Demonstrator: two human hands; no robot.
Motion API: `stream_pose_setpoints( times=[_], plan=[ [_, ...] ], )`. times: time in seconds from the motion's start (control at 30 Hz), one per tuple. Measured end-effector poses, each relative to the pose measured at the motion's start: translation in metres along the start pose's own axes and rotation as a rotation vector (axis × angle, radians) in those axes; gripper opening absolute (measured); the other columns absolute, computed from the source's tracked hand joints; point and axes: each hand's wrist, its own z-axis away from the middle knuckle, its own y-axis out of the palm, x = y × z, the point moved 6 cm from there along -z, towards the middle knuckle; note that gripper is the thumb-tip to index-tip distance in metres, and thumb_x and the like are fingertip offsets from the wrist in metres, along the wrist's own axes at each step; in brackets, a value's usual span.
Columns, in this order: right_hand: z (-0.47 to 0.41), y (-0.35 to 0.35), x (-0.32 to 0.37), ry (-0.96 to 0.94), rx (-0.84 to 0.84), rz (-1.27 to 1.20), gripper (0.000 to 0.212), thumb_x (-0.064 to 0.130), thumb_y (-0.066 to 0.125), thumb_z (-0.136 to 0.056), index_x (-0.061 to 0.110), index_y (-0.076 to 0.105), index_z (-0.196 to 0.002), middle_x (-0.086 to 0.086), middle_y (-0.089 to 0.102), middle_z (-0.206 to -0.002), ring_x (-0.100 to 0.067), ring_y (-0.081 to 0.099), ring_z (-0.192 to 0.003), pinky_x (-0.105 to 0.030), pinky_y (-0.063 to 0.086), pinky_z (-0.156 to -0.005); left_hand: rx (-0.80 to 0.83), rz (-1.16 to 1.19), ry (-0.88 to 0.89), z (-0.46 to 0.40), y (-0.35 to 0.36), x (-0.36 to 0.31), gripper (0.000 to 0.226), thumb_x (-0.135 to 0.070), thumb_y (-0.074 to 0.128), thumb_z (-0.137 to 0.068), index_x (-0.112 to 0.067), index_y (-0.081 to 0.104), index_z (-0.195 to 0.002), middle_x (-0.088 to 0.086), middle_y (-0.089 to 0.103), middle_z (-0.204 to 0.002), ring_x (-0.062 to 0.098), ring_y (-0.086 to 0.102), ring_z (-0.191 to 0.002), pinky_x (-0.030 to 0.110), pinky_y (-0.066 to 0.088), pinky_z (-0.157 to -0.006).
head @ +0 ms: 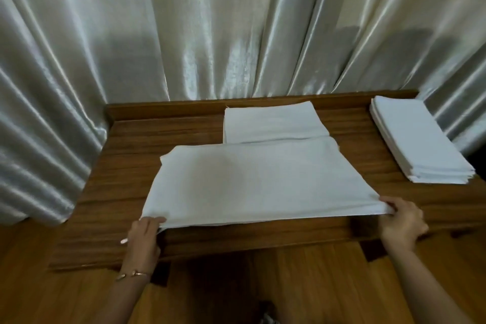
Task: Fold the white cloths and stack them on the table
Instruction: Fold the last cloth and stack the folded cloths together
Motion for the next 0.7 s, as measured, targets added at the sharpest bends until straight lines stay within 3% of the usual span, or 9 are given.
stream_pose_setpoints(
  times=[0.2, 0.27, 0.33, 0.43, 0.5, 0.57, 0.6, 0.7],
  plan=[
    [0.033, -0.009, -0.028, 0.094, -0.008, 0.080, 0.033, -0.006, 0.063, -0.079, 0.015, 0.071, -0.103, -0.020, 0.061, -0.112, -0.042, 0.047, -0.112, -0.053, 0.035, -0.095, 0.035, -0.083, 0.006, 0.036, 0.008, 0.017, 0.064, 0.025, 0.073, -0.040, 0.002, 0.068, -0.100, 0.025, 0.062, -0.099, 0.045, 0.056, -0.090, 0.052, 0.052, -0.075],
    [0.037, -0.016, -0.032, 0.148, -0.016, 0.097, 0.027, 0.001, 0.065, -0.082, 0.016, 0.070, -0.104, -0.021, 0.059, -0.113, -0.044, 0.049, -0.107, -0.052, 0.041, -0.089, 0.003, -0.073, -0.098, 0.041, -0.001, 0.021, 0.054, 0.022, 0.072, -0.050, 0.000, 0.069, -0.100, 0.025, 0.060, -0.104, 0.045, 0.052, -0.097, 0.053, 0.050, -0.082],
    [0.037, -0.020, -0.039, 0.266, -0.023, 0.037, 0.022, 0.009, 0.066, -0.084, 0.018, 0.067, -0.104, -0.020, 0.055, -0.117, -0.044, 0.055, -0.101, -0.050, 0.049, -0.079, -0.065, -0.131, -0.213, 0.046, -0.015, 0.025, 0.035, 0.012, 0.072, -0.062, -0.003, 0.073, -0.093, 0.023, 0.060, -0.101, 0.044, 0.050, -0.091, 0.054, 0.046, -0.078],
    [0.039, -0.018, -0.042, 0.441, -0.027, -0.184, 0.019, 0.012, 0.067, -0.086, 0.018, 0.066, -0.104, -0.018, 0.052, -0.129, -0.042, 0.058, -0.104, -0.050, 0.052, -0.086, -0.181, -0.131, -0.402, 0.055, -0.041, 0.023, 0.016, -0.017, 0.068, -0.081, -0.011, 0.074, -0.095, 0.016, 0.052, -0.096, 0.037, 0.050, -0.081, 0.045, 0.044, -0.069],
    [0.040, -0.015, -0.042, 0.543, -0.069, -0.306, 0.018, 0.014, 0.067, -0.088, 0.017, 0.067, -0.106, -0.018, 0.045, -0.136, -0.043, 0.055, -0.109, -0.047, 0.049, -0.090, -0.142, 0.027, -0.616, 0.056, -0.041, 0.031, 0.028, -0.035, 0.053, -0.091, -0.019, 0.069, -0.109, 0.014, 0.050, -0.104, 0.035, 0.054, -0.082, 0.039, 0.044, -0.066],
    [0.045, -0.008, -0.045, 0.667, -0.024, -0.490, 0.023, 0.014, 0.064, -0.090, 0.015, 0.066, -0.113, -0.015, 0.051, -0.132, -0.037, 0.060, -0.103, -0.044, 0.052, -0.087, -0.091, 0.171, -0.735, 0.055, -0.037, 0.032, 0.034, -0.037, 0.047, -0.095, -0.017, 0.067, -0.114, 0.020, 0.060, -0.109, 0.041, 0.060, -0.088, 0.039, 0.047, -0.069],
    [0.047, -0.001, -0.047, 0.736, 0.030, -0.639, 0.027, 0.012, 0.059, -0.091, 0.010, 0.063, -0.118, -0.013, 0.057, -0.125, -0.031, 0.063, -0.095, -0.041, 0.055, -0.081, -0.112, 0.347, -0.801, 0.055, -0.032, 0.033, 0.033, -0.033, 0.048, -0.096, -0.013, 0.067, -0.114, 0.022, 0.064, -0.108, 0.042, 0.061, -0.092, 0.042, 0.051, -0.074],
    [0.057, 0.011, -0.053, 1.033, 0.108, -1.001, 0.026, 0.006, 0.048, -0.094, -0.001, 0.053, -0.119, -0.015, 0.066, -0.107, -0.021, 0.068, -0.079, -0.034, 0.052, -0.060, -0.257, 1.236, -1.060, 0.058, -0.007, 0.030, 0.029, -0.013, 0.056, -0.093, 0.001, 0.062, -0.117, 0.020, 0.063, -0.113, 0.033, 0.062, -0.096, 0.041, 0.053, -0.085]
  ],
)
